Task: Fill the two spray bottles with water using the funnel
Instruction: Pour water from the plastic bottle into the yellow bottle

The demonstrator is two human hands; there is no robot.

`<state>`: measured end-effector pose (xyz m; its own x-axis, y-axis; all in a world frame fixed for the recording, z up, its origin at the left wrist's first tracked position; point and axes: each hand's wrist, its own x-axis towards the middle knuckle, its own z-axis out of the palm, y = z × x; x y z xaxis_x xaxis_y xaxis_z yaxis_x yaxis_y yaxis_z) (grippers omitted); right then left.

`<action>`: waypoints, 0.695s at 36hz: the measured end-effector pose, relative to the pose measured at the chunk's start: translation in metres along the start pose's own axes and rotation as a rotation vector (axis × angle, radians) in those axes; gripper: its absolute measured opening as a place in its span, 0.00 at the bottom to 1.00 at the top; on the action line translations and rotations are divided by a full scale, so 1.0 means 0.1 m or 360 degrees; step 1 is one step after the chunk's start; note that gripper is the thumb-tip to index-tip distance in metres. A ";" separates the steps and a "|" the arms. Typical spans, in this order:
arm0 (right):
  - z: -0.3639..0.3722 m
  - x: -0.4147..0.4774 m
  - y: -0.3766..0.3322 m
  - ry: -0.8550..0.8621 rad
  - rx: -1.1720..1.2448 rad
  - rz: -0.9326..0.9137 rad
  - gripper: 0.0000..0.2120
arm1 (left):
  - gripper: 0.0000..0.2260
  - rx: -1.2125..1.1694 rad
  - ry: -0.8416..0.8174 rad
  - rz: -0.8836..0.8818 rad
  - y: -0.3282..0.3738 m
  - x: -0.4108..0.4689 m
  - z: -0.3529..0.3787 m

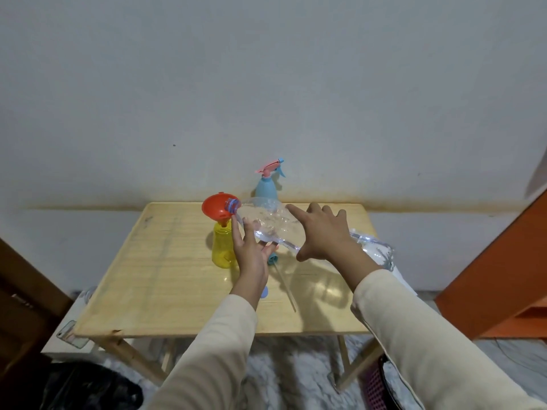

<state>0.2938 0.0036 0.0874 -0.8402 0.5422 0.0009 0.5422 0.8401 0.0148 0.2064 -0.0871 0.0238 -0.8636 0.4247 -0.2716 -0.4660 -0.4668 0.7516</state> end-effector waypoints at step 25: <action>-0.10 0.04 0.04 0.0027 -0.0109 -0.0020 0.47 | 0.22 -0.0093 -0.0005 -0.0057 -0.05 0.05 0.06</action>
<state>0.2925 0.0093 0.0978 -0.8472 0.5310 0.0172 0.5304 0.8436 0.0832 0.2054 -0.0778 0.0228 -0.8457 0.4441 -0.2958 -0.5070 -0.4958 0.7051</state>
